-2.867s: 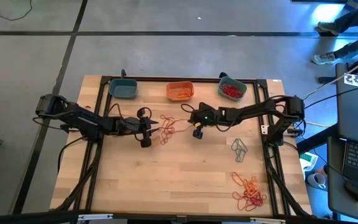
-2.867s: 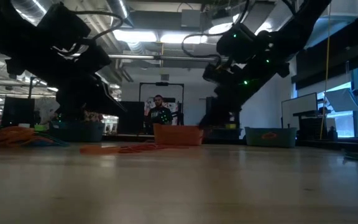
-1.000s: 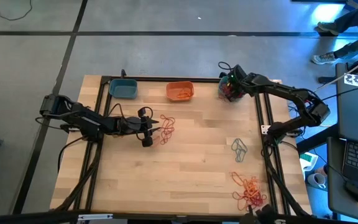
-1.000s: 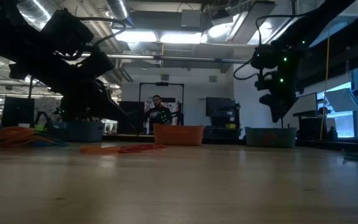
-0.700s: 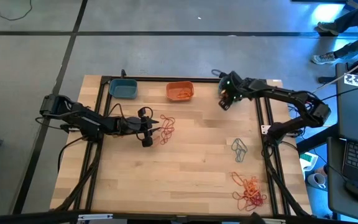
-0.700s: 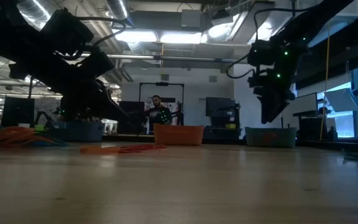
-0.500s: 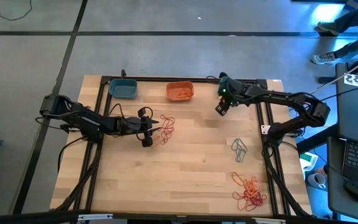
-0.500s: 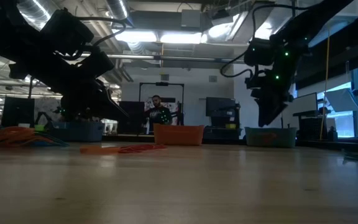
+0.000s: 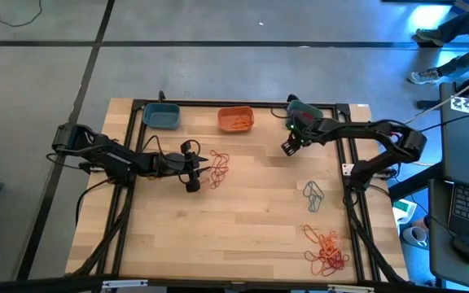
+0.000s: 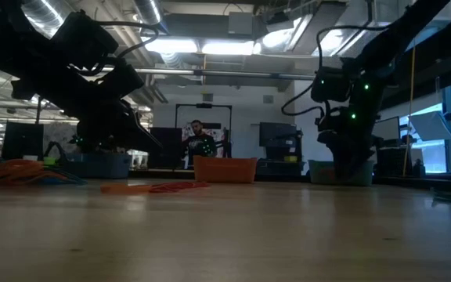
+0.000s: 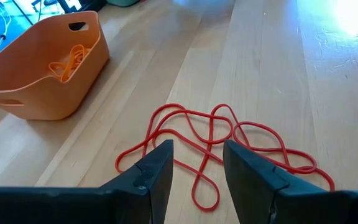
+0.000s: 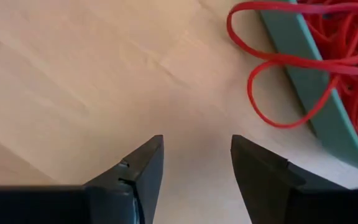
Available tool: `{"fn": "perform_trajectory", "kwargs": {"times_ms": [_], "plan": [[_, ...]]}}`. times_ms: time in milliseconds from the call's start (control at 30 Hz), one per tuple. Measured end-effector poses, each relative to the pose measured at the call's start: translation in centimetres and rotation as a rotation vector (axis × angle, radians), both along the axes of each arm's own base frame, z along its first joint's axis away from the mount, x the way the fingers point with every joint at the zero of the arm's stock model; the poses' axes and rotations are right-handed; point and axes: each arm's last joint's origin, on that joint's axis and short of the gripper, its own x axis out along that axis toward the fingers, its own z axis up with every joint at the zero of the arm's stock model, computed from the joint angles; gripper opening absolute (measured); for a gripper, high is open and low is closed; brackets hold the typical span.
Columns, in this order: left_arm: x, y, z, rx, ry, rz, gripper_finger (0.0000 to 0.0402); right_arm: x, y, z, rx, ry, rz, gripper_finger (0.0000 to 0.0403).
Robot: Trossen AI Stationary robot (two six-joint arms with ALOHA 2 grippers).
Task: Sort rubber bands into baskets
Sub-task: Put the red rubber band into the green bin
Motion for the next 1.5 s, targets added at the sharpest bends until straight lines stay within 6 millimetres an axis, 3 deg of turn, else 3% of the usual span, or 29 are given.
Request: {"fn": "perform_trajectory", "kwargs": {"times_ms": [533, 833, 1100, 1500], "plan": [[0.0, 0.0, 0.0, 0.003, 0.001, -0.002, 0.0138, 1.3, -1.3, -1.8, -0.148, 0.037, 0.022, 0.0186], [0.0, 0.0, 0.0, 0.003, 0.001, -0.002, 0.0138, 1.9, -2.0, -1.1, -0.282, 0.024, -0.013, 0.0186], [0.0, 0.0, 0.0, 0.003, 0.001, -0.002, 0.0138, 2.7, -2.8, 0.6, -0.371, 0.064, -0.027, 0.0186], [0.0, 0.0, 0.0, 0.002, 0.001, -0.001, 0.0138, 3.0, -2.9, 1.3, -0.337, 0.073, 0.003, 0.0186]]}}
